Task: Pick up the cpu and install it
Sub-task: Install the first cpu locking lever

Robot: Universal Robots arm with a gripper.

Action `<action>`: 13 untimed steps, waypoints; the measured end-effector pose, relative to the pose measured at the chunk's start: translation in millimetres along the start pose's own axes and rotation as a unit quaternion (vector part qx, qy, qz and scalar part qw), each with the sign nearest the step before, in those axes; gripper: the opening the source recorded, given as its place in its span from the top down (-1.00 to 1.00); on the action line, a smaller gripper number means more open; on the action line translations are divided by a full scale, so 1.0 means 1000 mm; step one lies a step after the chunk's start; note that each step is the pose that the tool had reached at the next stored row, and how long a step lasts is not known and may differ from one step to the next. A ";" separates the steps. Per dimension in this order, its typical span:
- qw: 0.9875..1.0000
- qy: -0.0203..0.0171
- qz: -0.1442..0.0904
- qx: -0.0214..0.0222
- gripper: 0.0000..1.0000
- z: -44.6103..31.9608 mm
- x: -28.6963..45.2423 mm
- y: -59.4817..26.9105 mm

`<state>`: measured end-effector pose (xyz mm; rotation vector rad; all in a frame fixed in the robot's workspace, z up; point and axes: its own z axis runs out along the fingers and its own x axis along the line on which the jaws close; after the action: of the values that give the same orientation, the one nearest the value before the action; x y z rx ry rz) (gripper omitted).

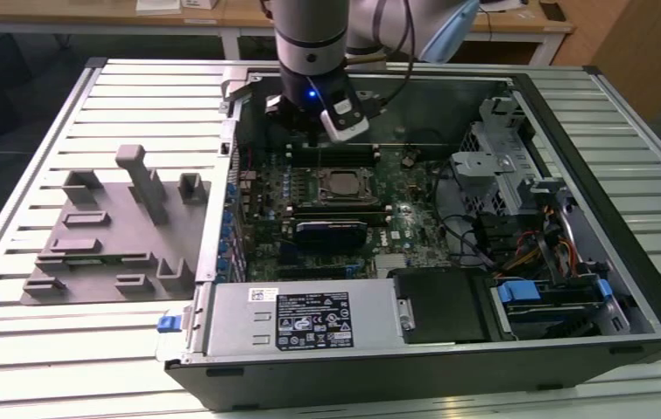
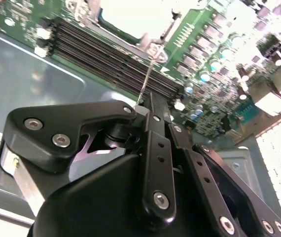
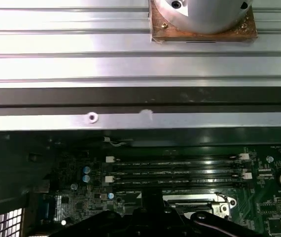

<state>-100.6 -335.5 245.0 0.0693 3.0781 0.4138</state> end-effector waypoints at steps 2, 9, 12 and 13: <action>1.000 0.000 0.000 0.000 0.79 0.0002 -0.0051 0.0002; 1.000 0.000 0.000 0.000 0.79 0.0010 -0.0241 0.0009; 1.000 0.000 0.000 0.000 0.79 0.0011 -0.0277 0.0009; 1.000 0.000 0.000 0.000 0.79 0.0011 -0.0278 0.0010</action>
<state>-72.7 -335.6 245.0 0.0696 3.0787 0.4140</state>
